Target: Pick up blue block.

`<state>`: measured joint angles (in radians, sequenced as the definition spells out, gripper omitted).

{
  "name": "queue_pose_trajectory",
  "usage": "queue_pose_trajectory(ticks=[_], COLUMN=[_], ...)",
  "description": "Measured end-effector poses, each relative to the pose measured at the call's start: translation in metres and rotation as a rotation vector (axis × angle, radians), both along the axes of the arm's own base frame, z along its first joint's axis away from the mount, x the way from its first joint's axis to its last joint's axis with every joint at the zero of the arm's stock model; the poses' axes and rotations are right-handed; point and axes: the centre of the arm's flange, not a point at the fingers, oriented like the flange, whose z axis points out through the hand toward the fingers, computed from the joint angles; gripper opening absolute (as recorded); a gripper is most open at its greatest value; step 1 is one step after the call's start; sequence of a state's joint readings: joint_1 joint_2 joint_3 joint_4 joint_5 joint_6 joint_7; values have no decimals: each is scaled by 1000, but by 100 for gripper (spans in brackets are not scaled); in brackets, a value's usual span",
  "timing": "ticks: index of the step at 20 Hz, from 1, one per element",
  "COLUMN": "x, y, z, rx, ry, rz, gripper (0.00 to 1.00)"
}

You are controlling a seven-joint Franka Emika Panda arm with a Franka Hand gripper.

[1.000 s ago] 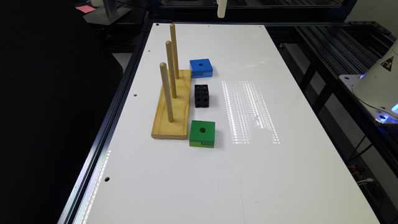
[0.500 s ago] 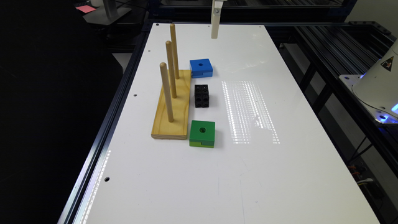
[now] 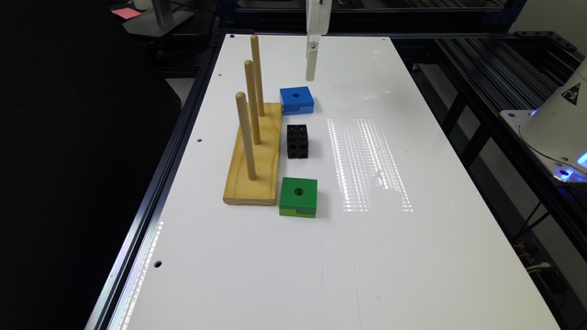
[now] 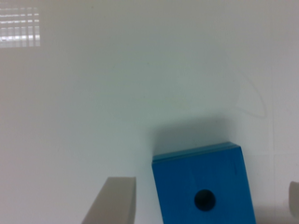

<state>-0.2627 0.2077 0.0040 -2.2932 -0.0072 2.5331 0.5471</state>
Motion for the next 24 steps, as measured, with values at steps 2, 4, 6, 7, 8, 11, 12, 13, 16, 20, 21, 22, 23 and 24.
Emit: queue_pose_trajectory(ticks=[2,4,6,7,8,11,12,13,16,20,21,22,23,24], x=[2,5,12,15,19,28,29,29,29,27,27,27,26,26], y=[2,3,3,3,3,1,1,1,1,2,2,2,2,2], z=[-10,-25,-39,-43,-46,-49,-49,-49,-49,-56,-59,-63,-67,-69], rx=[1,1,2,3,3,3,3,3,3,5,7,7,8,8], ry=[0,-4,-9,-10,-10,-13,-14,-14,-15,-5,-1,1,2,2], rz=[4,7,11,12,12,13,13,13,13,13,13,14,14,14], gripper=[100,100,100,100,100,100,100,100,100,100,100,100,100,100])
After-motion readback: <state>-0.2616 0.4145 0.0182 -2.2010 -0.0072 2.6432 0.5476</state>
